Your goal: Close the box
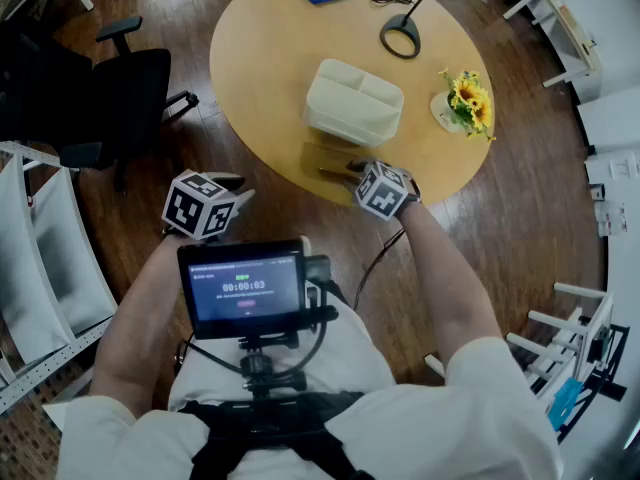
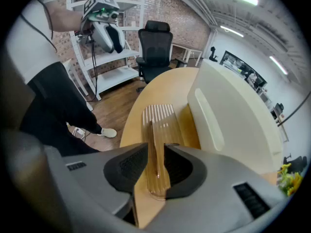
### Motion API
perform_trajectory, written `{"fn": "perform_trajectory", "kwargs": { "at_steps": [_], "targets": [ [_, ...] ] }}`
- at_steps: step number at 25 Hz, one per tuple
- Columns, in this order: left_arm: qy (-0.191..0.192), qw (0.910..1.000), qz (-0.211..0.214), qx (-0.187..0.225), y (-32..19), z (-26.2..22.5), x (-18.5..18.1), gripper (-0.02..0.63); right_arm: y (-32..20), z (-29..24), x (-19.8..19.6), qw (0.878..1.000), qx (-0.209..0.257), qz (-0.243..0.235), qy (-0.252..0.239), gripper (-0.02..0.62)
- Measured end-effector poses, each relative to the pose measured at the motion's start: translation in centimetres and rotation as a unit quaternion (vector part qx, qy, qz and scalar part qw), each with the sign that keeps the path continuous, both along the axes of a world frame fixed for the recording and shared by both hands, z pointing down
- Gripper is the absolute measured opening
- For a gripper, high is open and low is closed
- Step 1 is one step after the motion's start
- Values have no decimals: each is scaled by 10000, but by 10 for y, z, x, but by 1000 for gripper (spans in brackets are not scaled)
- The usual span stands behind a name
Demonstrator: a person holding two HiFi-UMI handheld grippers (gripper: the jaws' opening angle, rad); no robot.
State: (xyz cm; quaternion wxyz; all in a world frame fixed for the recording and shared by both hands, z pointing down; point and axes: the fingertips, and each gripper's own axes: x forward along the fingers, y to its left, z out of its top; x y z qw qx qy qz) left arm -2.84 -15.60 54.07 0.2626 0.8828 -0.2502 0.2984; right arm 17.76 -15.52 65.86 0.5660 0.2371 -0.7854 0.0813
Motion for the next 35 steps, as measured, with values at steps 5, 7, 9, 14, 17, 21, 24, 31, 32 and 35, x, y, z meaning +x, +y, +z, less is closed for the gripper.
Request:
{"fn": "perform_trajectory", "kwargs": {
  "at_steps": [5, 7, 9, 14, 17, 21, 24, 31, 32, 35],
  "targets": [
    [88, 9997, -224, -51, -9, -1, -5, 106, 4, 12, -9, 9988, -297, -346, 181, 76],
    [102, 9995, -296, -87, -10, 0, -3, 106, 4, 13, -12, 9984, -335, -432, 134, 55],
    [80, 9992, -371, -96, -11, 2, 4, 106, 2, 10, -11, 9977, -294, -591, 118, 31],
    [122, 9986, -507, -31, -15, 3, 22, 106, 3, 7, -2, 9969, -350, -697, 41, 14],
    [169, 9983, -566, -2, -16, 0, 36, 106, 11, -9, 3, 9964, -452, -705, -164, 14],
    [215, 9981, -572, 106, -22, -6, 50, 106, 20, -54, -3, 9943, -583, -772, -453, 12],
    [215, 9981, -540, 187, -28, -6, 57, 106, 13, -86, 1, 9949, -516, -705, -510, 12],
    [146, 9989, -392, 221, -34, 0, 70, 106, -23, -167, -2, 9956, -120, -641, -676, 12],
    [137, 9990, -362, 224, -34, 1, 72, 106, -31, -173, 0, 9960, -75, -586, -668, 12],
    [120, 9992, -291, 245, -33, 3, 73, 106, -56, -176, 5, 9978, -56, -436, -505, 12]
  ]
}}
